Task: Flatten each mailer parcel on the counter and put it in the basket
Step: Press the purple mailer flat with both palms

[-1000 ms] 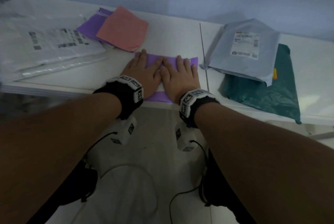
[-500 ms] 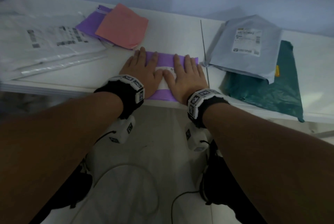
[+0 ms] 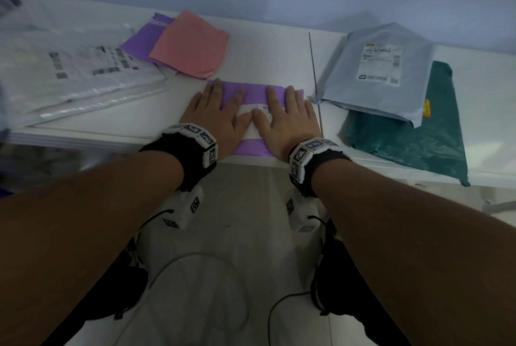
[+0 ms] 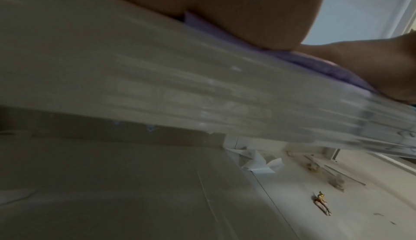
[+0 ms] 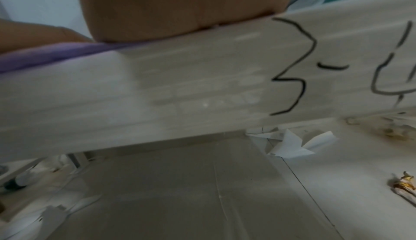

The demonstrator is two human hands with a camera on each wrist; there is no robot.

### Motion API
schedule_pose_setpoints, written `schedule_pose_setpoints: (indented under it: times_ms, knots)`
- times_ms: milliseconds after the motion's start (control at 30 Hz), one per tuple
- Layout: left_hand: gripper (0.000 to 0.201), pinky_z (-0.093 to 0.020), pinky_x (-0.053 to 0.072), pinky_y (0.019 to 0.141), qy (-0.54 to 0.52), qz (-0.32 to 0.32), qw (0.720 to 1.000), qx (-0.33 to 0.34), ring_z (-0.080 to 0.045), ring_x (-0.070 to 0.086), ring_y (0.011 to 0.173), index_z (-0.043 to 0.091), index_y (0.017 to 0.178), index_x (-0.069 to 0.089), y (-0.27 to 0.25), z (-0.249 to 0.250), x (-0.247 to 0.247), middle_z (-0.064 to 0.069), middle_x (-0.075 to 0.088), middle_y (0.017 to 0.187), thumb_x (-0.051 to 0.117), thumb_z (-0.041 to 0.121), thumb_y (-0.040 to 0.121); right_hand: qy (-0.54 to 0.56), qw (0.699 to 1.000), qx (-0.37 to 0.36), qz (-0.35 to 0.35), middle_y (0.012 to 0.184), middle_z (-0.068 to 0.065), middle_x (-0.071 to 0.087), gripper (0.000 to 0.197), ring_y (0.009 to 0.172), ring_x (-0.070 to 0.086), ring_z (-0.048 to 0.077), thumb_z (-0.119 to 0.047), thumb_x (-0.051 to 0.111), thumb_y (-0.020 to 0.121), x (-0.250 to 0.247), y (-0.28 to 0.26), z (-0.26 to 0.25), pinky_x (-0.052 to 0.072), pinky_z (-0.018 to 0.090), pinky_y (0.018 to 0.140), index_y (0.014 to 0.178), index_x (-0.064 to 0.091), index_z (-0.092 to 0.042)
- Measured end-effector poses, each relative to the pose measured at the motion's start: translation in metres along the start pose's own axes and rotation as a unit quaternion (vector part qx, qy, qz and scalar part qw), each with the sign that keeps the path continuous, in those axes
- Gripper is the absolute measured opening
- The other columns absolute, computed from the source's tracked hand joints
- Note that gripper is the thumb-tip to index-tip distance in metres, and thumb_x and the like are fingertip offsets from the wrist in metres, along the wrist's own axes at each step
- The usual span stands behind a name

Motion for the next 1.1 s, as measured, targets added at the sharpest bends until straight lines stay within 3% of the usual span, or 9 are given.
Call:
schedule_pose_setpoints:
  times_ms: [267, 467, 733, 867, 967, 1100]
  knots:
    - [0.064, -0.044, 0.004, 0.119, 0.015, -0.044, 0.999, -0.015, -0.029, 0.007, 0.148, 0.033, 0.153, 0.004, 0.003, 0.004, -0.011, -0.015, 0.003, 0.161, 0.013, 0.06, 0.096, -0.002, 1.0, -0.003, -0.017, 0.164, 0.015, 0.003, 0.068, 0.152, 0.002, 0.028, -0.062, 0.015, 0.098, -0.002, -0.013, -0.003, -0.003, 0.043, 0.122, 0.157, 0.006, -0.03]
    - [0.063, -0.045, 0.007, 0.12, -0.001, -0.005, 1.0, -0.026, -0.03, 0.007, 0.148, 0.031, 0.154, 0.004, -0.004, 0.008, -0.002, -0.018, 0.003, 0.16, 0.018, 0.054, 0.097, -0.01, 1.0, -0.023, 0.0, 0.163, 0.017, 0.004, 0.07, 0.152, 0.004, 0.029, -0.064, 0.014, 0.097, 0.0, -0.02, -0.002, 0.001, 0.042, 0.123, 0.157, 0.007, -0.029]
    - [0.061, -0.044, 0.004, 0.12, 0.0, -0.033, 0.999, -0.013, -0.026, 0.001, 0.149, 0.035, 0.153, 0.001, 0.018, 0.001, -0.01, -0.013, 0.001, 0.162, 0.014, 0.055, 0.097, 0.003, 1.0, -0.006, -0.017, 0.164, 0.016, 0.001, 0.072, 0.152, 0.001, 0.029, -0.067, 0.013, 0.096, 0.001, 0.001, -0.001, -0.001, 0.042, 0.122, 0.157, 0.007, -0.03]
    - [0.061, -0.044, 0.004, 0.12, -0.023, -0.007, 0.999, -0.047, -0.028, 0.001, 0.149, 0.03, 0.154, 0.008, 0.012, 0.012, -0.006, -0.015, 0.001, 0.161, 0.022, 0.047, 0.098, -0.006, 1.0, -0.012, -0.02, 0.164, 0.016, 0.0, 0.071, 0.152, 0.0, 0.029, -0.065, 0.011, 0.096, 0.0, -0.001, 0.0, -0.001, 0.043, 0.122, 0.157, 0.004, -0.03]
    - [0.06, -0.044, 0.007, 0.12, -0.016, 0.011, 0.999, -0.027, -0.027, 0.002, 0.149, 0.023, 0.154, 0.011, 0.011, 0.015, -0.004, -0.009, -0.001, 0.162, 0.021, 0.042, 0.098, -0.009, 1.0, -0.017, -0.02, 0.164, 0.016, 0.0, 0.07, 0.152, 0.0, 0.029, -0.065, 0.012, 0.096, 0.0, -0.002, 0.0, -0.001, 0.043, 0.123, 0.157, 0.004, -0.03]
    - [0.06, -0.044, 0.008, 0.12, -0.023, 0.009, 0.999, -0.022, -0.025, 0.005, 0.149, 0.025, 0.154, 0.01, 0.011, 0.011, -0.004, -0.01, 0.003, 0.162, 0.02, 0.045, 0.098, -0.01, 0.999, -0.022, -0.034, 0.164, 0.014, 0.0, 0.071, 0.152, 0.0, 0.028, -0.066, 0.012, 0.096, -0.001, -0.001, 0.002, 0.0, 0.042, 0.123, 0.157, 0.003, -0.032]
Point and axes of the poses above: each hand's wrist, its own y-axis towards the middle knuckle, its own x-axis out of the palm, z = x × y, the point moved 2 cm from there along y, towards the middle knuckle
